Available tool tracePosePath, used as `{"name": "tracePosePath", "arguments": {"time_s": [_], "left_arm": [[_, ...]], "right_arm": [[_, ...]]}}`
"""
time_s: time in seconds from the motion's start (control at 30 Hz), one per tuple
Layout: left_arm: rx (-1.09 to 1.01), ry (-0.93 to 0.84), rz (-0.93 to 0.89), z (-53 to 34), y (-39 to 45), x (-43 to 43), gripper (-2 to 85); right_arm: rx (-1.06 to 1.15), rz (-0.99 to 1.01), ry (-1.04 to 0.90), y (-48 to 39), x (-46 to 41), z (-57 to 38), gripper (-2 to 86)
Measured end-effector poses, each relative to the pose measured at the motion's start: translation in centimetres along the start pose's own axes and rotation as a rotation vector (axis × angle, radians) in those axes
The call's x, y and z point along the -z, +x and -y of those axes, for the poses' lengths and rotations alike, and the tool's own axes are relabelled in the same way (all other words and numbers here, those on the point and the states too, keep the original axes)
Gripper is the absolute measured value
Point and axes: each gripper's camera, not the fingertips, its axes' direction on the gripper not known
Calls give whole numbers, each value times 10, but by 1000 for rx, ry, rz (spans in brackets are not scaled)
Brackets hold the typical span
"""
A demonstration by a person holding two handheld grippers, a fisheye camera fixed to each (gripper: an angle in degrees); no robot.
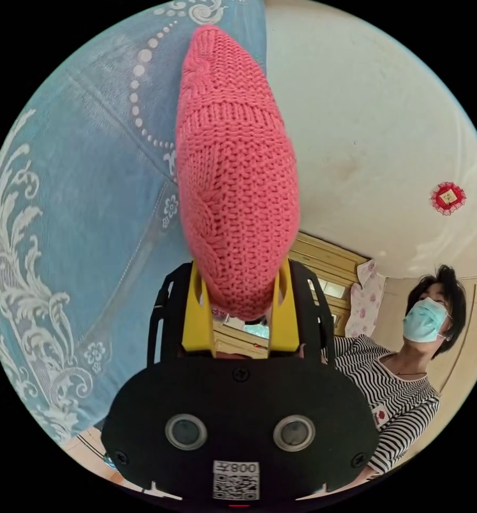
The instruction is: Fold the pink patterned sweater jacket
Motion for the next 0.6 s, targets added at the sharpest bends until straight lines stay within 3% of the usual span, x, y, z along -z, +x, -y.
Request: {"name": "tracePosePath", "arguments": {"time_s": [0.27, 0.6], "left_arm": [[64, -144, 14, -88, 30, 6, 172], [81, -328, 109, -142, 60, 14, 168]], "right_arm": [[-94, 45, 66, -30, 3, -139, 68], [-151, -29, 133, -48, 6, -238, 65]]}}
